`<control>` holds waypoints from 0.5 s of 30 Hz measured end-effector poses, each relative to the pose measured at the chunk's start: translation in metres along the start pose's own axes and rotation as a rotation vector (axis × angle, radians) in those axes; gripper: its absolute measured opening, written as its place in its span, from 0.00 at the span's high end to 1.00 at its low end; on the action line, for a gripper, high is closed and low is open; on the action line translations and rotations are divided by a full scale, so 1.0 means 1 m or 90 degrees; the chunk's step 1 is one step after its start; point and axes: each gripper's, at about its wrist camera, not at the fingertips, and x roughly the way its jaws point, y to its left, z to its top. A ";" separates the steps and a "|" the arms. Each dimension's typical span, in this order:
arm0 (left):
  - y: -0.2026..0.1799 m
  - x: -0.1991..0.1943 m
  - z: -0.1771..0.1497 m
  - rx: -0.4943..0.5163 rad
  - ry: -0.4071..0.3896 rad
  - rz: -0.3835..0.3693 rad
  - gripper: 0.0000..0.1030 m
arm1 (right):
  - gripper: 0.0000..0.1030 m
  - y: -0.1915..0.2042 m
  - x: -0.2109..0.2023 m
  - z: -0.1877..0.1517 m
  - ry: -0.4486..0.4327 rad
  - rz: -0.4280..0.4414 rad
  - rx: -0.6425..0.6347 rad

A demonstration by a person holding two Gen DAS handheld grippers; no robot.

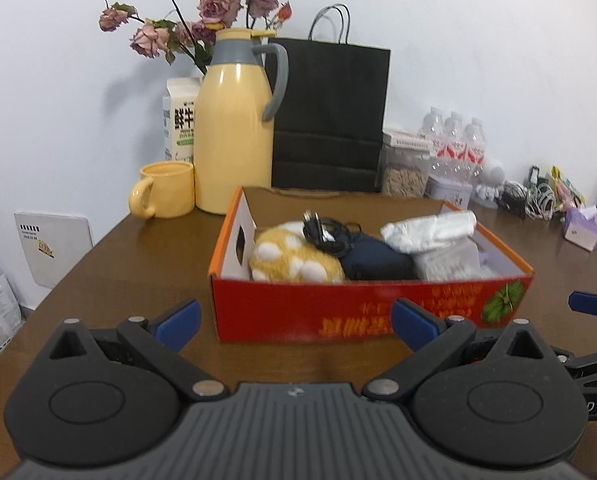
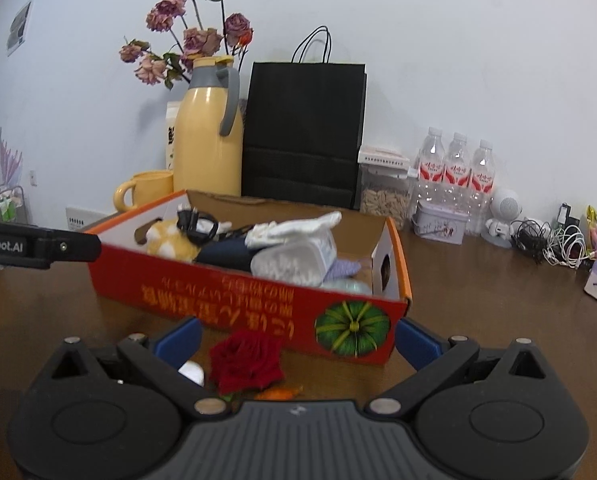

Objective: Organize objects
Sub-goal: 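Withdraw both grippers from the box toward the caps and flowers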

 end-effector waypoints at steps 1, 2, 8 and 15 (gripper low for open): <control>-0.001 -0.001 -0.003 0.003 0.005 -0.001 0.00 | 0.00 0.000 -0.002 -0.002 0.003 0.000 -0.001; -0.003 -0.002 -0.005 0.008 0.010 -0.003 0.00 | 0.00 0.000 -0.004 -0.005 0.007 0.001 -0.002; -0.018 0.003 -0.028 0.051 0.067 -0.031 0.00 | 0.00 -0.003 -0.011 -0.020 0.026 -0.001 -0.002; -0.039 0.020 -0.054 0.092 0.132 -0.060 0.00 | 0.00 -0.011 -0.011 -0.033 0.047 -0.012 0.007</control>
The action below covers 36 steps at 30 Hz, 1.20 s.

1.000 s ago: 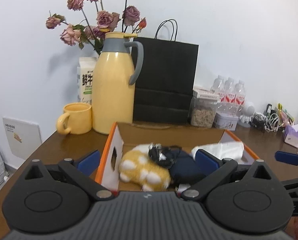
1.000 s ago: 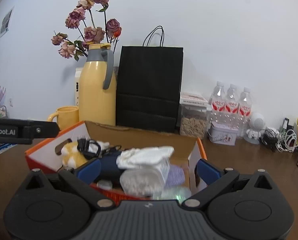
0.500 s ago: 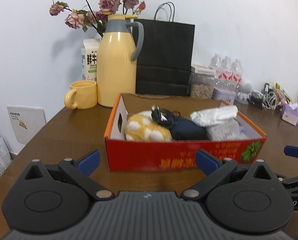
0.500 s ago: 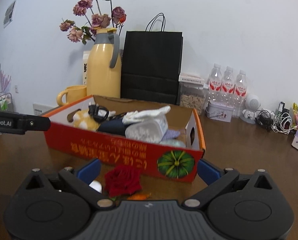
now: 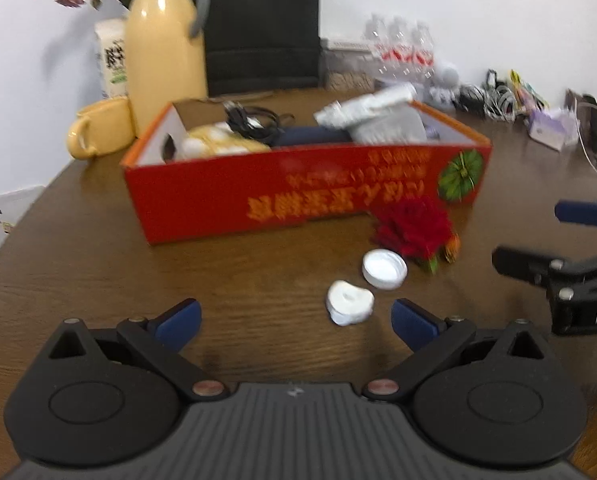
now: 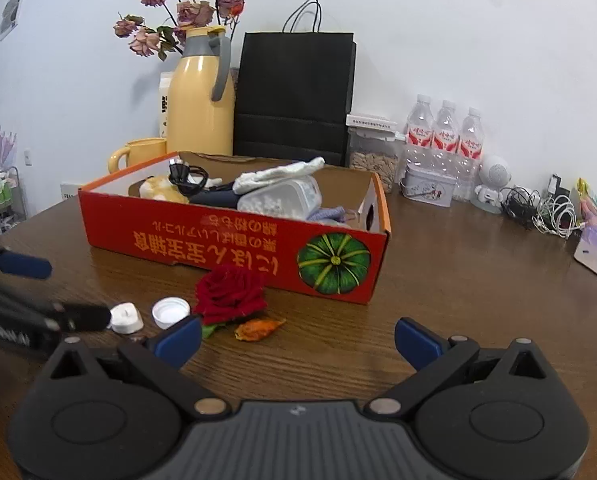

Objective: Organize objects
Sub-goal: 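Withdraw both grippers from the box toward the caps and flowers, then grasp a white bottle cap with the left while the right grasps the orange dried flower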

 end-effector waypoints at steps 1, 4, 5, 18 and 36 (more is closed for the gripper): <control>-0.002 0.002 -0.001 0.003 0.004 0.000 0.00 | 0.00 -0.001 0.000 -0.001 0.001 -0.001 0.002; -0.004 0.006 -0.003 0.005 0.005 -0.002 0.00 | 0.00 -0.004 0.001 -0.004 0.005 -0.002 0.008; -0.004 0.007 -0.002 0.004 0.004 -0.001 0.01 | 0.00 -0.005 0.002 -0.004 0.006 -0.003 0.010; -0.008 0.008 -0.002 0.014 -0.023 -0.060 0.74 | 0.00 -0.007 0.013 -0.007 0.019 0.000 0.012; 0.018 0.005 0.002 -0.026 -0.042 -0.016 0.74 | 0.04 -0.013 0.043 0.004 0.052 0.073 -0.070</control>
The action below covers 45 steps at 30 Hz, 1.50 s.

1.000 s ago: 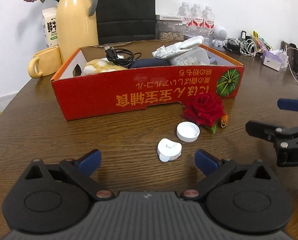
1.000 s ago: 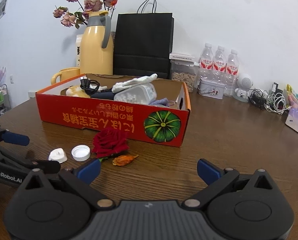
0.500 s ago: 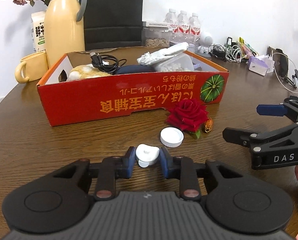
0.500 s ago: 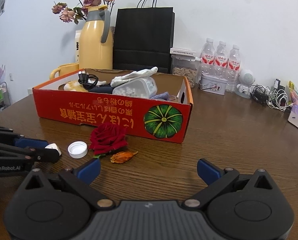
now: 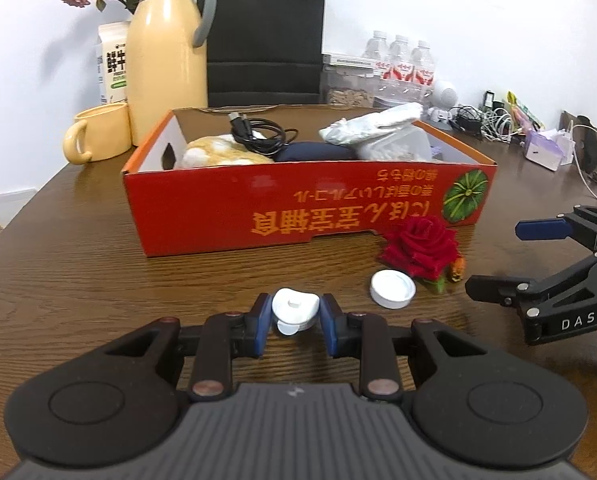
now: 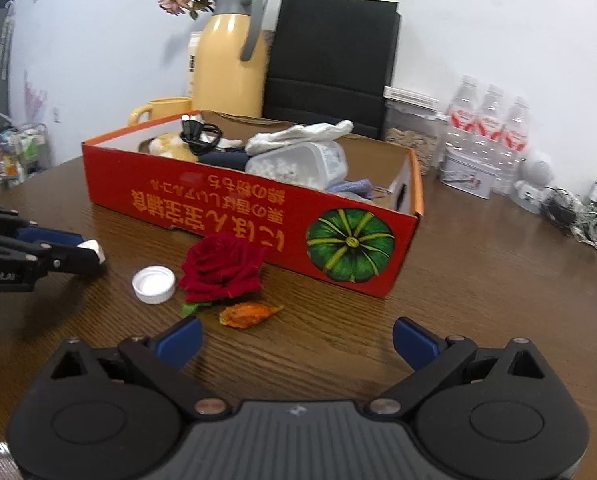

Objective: Organize objects
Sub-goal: 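Grasp a white bottle cap with the left while the right grasps the orange dried flower, then carry the cap with the left over the box while the right carries the orange flower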

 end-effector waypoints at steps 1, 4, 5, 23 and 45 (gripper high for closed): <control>0.001 0.000 0.000 -0.001 0.000 0.002 0.74 | 0.07 -0.001 0.002 0.001 0.001 0.009 -0.003; 0.004 0.000 0.000 -0.004 -0.002 0.006 0.74 | 0.14 -0.001 0.010 0.004 0.009 0.024 -0.016; 0.005 0.000 0.000 -0.005 -0.002 0.006 0.74 | 0.17 -0.001 0.013 0.005 0.013 0.025 -0.021; 0.009 0.002 -0.002 -0.017 0.004 0.008 0.74 | 0.51 -0.003 0.016 0.008 0.009 0.069 -0.019; 0.008 0.000 -0.003 -0.019 -0.004 0.012 0.74 | 0.62 0.010 0.006 0.005 -0.019 0.068 -0.032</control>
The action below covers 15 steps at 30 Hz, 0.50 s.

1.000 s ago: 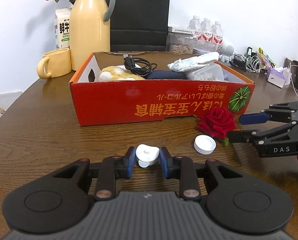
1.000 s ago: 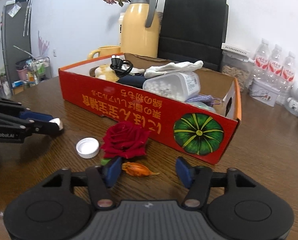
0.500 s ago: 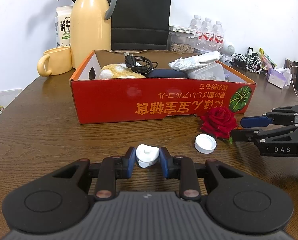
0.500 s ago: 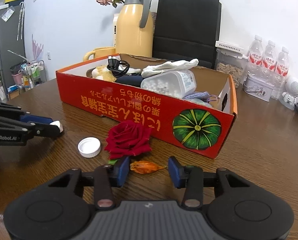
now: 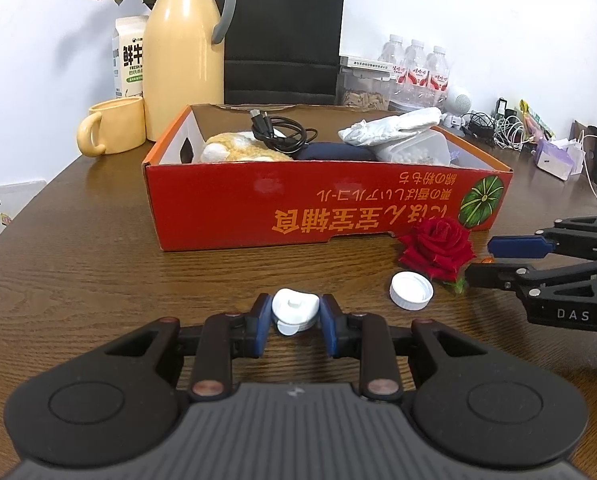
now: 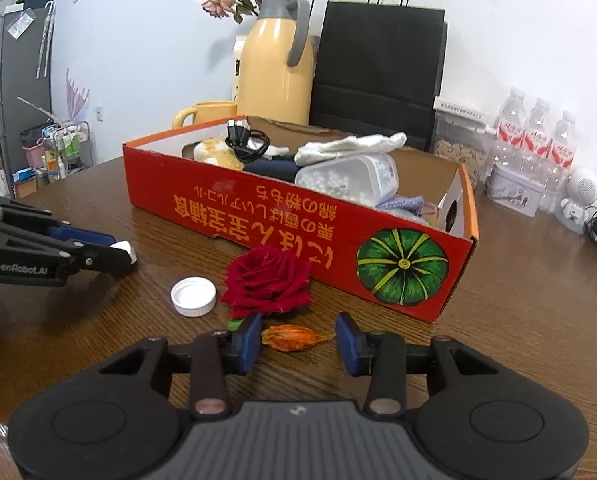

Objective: Organize objects
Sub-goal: 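Carry the cap with the left over the box while the right carries the orange flower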

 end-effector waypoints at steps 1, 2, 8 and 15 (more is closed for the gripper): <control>0.000 0.000 0.000 -0.001 0.000 0.001 0.74 | 0.62 0.001 -0.002 0.000 -0.005 -0.007 -0.001; 0.001 -0.001 0.000 -0.002 -0.001 0.002 0.74 | 0.62 0.002 -0.004 -0.001 -0.011 -0.017 -0.002; 0.000 -0.009 0.007 0.004 -0.026 0.004 0.74 | 0.62 0.007 -0.019 -0.001 -0.054 -0.043 0.007; -0.005 -0.014 0.032 0.009 -0.067 0.012 0.74 | 0.62 0.012 -0.029 0.022 -0.125 -0.044 0.032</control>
